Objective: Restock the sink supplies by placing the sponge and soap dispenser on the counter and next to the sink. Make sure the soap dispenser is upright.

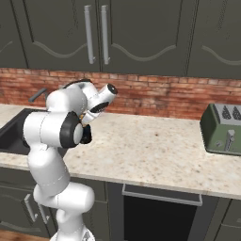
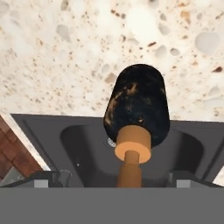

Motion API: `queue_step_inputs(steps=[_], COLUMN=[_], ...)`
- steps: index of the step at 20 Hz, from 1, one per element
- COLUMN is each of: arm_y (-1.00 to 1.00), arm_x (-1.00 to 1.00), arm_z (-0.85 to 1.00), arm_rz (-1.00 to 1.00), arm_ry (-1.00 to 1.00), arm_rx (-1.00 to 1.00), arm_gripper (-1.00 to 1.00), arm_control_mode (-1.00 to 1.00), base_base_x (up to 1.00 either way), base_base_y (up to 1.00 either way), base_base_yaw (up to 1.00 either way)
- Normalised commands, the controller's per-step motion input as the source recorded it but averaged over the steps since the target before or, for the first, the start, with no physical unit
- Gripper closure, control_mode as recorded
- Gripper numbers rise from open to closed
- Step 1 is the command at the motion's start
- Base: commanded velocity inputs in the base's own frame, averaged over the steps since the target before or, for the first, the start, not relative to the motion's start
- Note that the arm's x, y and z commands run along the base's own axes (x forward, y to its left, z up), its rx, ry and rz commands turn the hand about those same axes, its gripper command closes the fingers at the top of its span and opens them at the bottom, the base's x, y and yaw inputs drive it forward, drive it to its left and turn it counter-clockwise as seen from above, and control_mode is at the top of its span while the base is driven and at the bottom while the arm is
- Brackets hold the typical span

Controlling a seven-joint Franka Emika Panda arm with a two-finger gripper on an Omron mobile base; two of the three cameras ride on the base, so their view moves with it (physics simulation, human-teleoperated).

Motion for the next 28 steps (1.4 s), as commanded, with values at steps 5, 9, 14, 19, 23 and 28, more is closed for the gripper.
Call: queue_step_inputs(steps=[5,9,14,19,23,28], arm_y=[-0.04,0.0,0.0,0.0,0.0,-0.23], arm_x=[-0.26,-0.69,-0.97,-1.0,-0.96,-0.37], arm_z=[0.46,0.28,0.07,0.0,0.14,0.36], arm_rz=[-0.08,-0.07,-0.07,-0.01,0.01,0.17], arm_ry=[-0.01,-0.03,-0.02,-0.05,-0.08,-0.09], arm_rx=[0.01,0.0,0.0,0.0,-0.02,-0.25], arm_gripper=[-1.0,-1.0,-1.0,-1.0,-1.0,-1.0], arm_control_mode=[-1.0,-1.0,-1.0,-1.0,-1.0,-1.0], base_base_x=[0.0,0.0,0.0,0.0,0.0,0.0], base_base_y=[0.0,0.0,0.0,0.0,0.0,0.0], base_base_yaw=[0.0,0.0,0.0,0.0,0.0,0.0])
